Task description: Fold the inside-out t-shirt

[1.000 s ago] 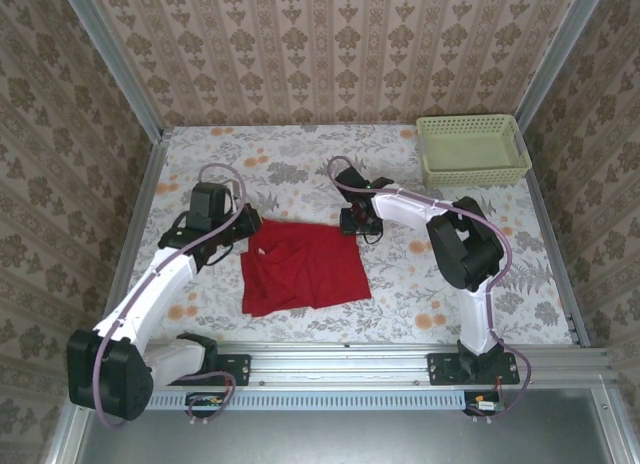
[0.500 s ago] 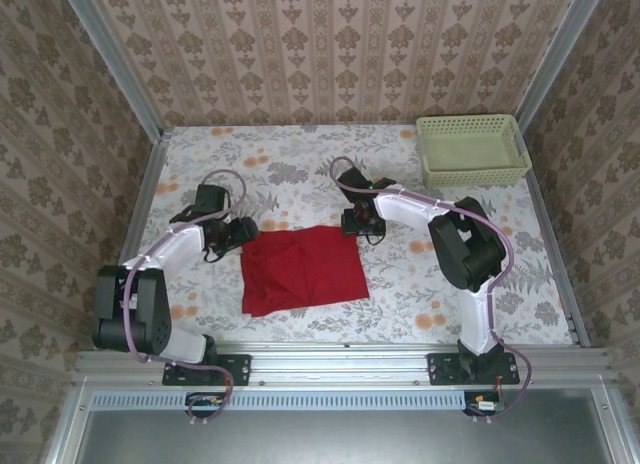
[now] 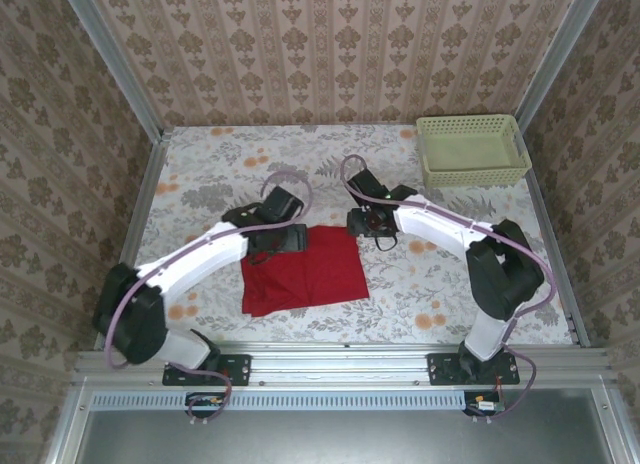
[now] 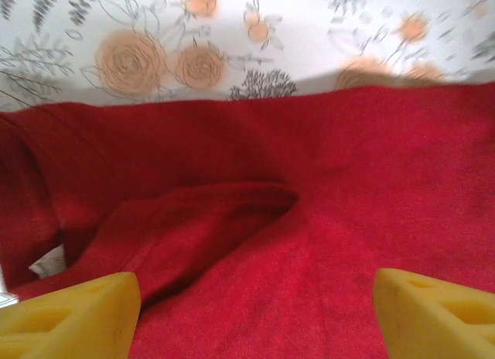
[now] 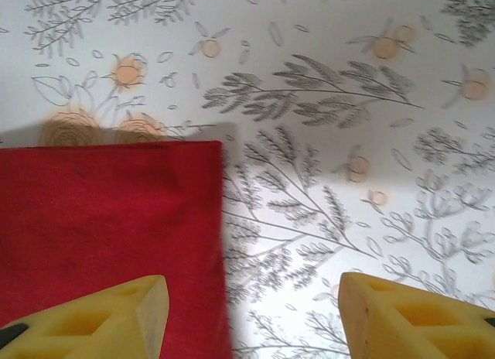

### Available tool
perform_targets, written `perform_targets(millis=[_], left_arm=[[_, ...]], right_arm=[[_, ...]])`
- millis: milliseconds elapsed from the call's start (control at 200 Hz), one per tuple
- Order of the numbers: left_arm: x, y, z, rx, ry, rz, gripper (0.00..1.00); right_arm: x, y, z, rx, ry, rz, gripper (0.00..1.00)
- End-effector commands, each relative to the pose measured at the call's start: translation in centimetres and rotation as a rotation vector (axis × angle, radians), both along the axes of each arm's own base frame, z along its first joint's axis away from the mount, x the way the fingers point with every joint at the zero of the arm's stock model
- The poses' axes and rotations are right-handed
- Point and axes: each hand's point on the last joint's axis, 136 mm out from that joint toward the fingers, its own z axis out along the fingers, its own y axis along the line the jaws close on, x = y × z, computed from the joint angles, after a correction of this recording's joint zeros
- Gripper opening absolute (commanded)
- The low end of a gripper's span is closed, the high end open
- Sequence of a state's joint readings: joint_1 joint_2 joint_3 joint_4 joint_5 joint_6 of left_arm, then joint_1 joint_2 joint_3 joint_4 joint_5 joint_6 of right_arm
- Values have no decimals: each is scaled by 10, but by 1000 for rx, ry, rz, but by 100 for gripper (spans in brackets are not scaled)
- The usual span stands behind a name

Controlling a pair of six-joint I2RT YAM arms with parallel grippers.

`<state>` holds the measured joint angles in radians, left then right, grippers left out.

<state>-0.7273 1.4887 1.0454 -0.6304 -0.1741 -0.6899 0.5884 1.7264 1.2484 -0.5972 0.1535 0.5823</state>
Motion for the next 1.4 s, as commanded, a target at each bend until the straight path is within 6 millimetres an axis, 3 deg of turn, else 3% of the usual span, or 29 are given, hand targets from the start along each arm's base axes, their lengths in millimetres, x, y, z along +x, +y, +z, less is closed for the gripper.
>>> perform_targets(millis=[0,90,265,500,685,780,925,960,1050,1110,1175,1275,1395], left_arm=[[12,-5,-9,75,8,43,80],[19,-9,-23,131,28,47,74],[18,-2,-37,183,49,59,48],[-22,29,-23,122,8,101,14],[-73,80,-14,54,-21,220,11],[-103,109,-27,23,6,308,14],[-137,133,-45,-68,50,436,29],[-140,141,-40,-71,33,467,37],[-136,158,-12,-73,-72,503,44],[-123,148,5,-116,-129,456,50],[-107,118,12,-197,-125,393,50],[-92,61,6,-279,-68,274,49],[-89,33,-19,-218,-5,238,49]], right_arm=[[0,-6,9,29,-55,-33,62],[-1,14,4,110,-47,16,62],[0,43,-22,78,18,87,62],[17,43,-51,-19,56,63,62],[16,23,-71,-83,104,16,62],[16,17,-72,-84,107,10,62],[20,17,-52,-76,61,25,62],[21,18,-45,-68,49,29,62],[23,27,-25,-34,10,59,62],[24,38,-17,-7,1,92,62],[25,48,-14,11,5,110,62],[28,62,-18,35,31,129,61],[32,78,-27,53,52,153,60]])
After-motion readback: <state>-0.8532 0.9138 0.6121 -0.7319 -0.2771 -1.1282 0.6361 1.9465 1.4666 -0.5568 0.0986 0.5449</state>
